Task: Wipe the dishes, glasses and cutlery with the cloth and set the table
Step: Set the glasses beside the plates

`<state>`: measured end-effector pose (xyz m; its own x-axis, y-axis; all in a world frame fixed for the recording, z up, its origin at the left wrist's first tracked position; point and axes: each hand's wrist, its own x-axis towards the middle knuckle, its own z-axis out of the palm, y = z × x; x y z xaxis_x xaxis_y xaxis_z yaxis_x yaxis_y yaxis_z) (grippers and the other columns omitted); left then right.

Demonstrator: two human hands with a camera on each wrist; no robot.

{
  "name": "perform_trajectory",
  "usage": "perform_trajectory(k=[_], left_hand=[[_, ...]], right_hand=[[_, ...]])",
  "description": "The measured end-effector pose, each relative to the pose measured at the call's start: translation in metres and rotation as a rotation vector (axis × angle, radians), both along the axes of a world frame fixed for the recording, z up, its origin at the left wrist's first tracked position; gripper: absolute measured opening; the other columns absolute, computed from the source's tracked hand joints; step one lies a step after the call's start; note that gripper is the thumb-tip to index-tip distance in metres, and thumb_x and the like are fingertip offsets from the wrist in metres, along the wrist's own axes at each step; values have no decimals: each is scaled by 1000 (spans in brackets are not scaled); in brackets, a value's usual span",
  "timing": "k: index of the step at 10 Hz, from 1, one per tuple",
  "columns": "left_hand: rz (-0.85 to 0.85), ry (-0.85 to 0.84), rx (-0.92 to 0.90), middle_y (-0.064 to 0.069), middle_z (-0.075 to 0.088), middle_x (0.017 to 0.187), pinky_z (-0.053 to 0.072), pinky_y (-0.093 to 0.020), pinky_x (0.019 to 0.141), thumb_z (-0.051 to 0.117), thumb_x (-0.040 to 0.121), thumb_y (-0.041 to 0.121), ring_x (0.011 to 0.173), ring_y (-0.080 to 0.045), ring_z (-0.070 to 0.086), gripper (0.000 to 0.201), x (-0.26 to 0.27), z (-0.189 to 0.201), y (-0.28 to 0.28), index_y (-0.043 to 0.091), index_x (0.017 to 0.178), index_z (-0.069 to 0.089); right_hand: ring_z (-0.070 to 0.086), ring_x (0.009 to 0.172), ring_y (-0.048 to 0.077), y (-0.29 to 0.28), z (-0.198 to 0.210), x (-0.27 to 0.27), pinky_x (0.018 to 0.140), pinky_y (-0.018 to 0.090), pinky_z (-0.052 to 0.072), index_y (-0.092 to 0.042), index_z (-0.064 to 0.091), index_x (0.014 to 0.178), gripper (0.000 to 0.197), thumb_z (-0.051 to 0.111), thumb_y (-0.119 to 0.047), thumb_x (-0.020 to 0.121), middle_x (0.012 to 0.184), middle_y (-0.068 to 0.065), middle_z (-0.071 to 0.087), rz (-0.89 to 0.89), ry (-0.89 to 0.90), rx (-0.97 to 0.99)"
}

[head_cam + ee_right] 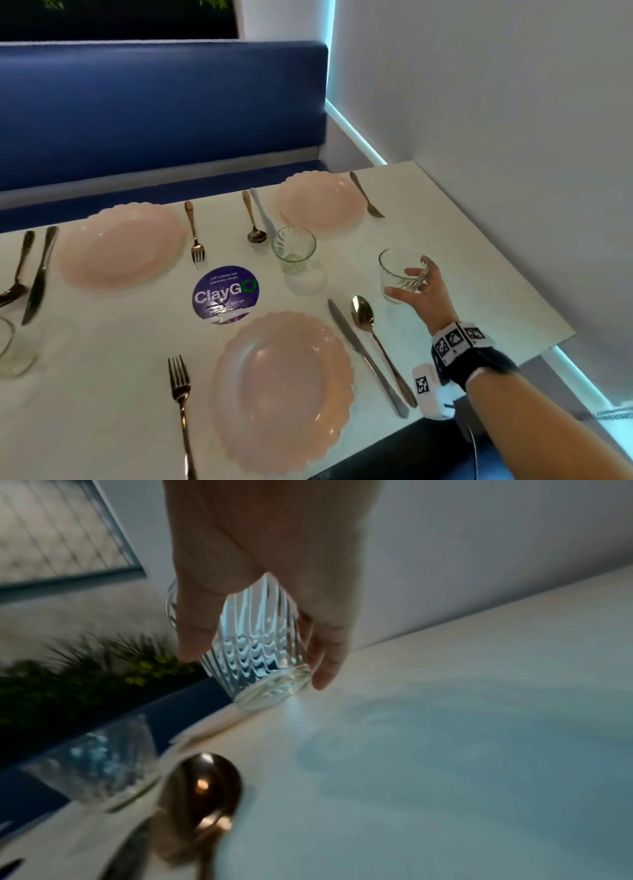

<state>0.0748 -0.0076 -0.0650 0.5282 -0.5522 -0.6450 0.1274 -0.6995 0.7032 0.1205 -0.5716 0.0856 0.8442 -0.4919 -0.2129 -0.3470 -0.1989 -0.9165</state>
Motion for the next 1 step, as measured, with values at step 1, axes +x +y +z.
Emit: perform_trajectory(k=[1], left_hand=[[-19,-62,65,5,69,94,51,-27,88,60,77,62,86,-2,63,31,-9,-3,7,34,87,66]], right_hand=[[55,115,29,-12,-28,12,102,44,45,-19,34,137,94,86,-8,60,120,6,53,35,37,17]])
